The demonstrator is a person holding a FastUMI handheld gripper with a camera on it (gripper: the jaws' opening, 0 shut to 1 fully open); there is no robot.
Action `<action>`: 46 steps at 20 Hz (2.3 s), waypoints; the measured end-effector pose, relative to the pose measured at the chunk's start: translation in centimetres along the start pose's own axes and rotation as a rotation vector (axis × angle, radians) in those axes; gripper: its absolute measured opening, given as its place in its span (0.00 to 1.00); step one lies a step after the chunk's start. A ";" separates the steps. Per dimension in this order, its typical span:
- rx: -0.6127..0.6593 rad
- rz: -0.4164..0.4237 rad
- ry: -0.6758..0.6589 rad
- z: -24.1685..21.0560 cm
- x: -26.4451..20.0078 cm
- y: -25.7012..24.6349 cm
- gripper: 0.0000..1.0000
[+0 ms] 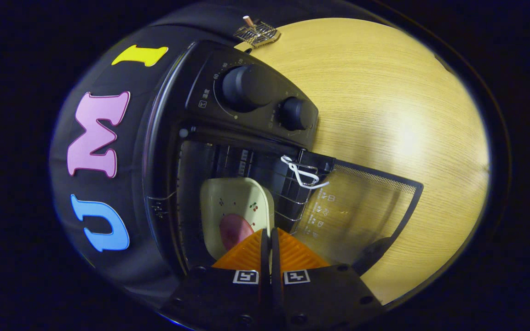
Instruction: Open the toaster oven, put the food inside, and close the toaster oven door.
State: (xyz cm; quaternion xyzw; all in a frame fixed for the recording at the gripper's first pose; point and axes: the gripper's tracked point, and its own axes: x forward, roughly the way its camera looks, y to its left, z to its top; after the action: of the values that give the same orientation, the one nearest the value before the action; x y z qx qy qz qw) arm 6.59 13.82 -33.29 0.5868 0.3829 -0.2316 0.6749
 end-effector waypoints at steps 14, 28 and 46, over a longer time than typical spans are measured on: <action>0.066 0.091 -0.014 -2.3 -0.5 1.2 0.59; -0.777 0.080 -0.043 -1.0 -7.1 -5.1 0.98; -1.324 -0.199 0.116 -5.9 -4.1 -16.0 0.99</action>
State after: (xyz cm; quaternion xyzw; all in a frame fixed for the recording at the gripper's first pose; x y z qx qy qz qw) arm -9.46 15.73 -39.99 0.0225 0.5322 0.0227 0.8460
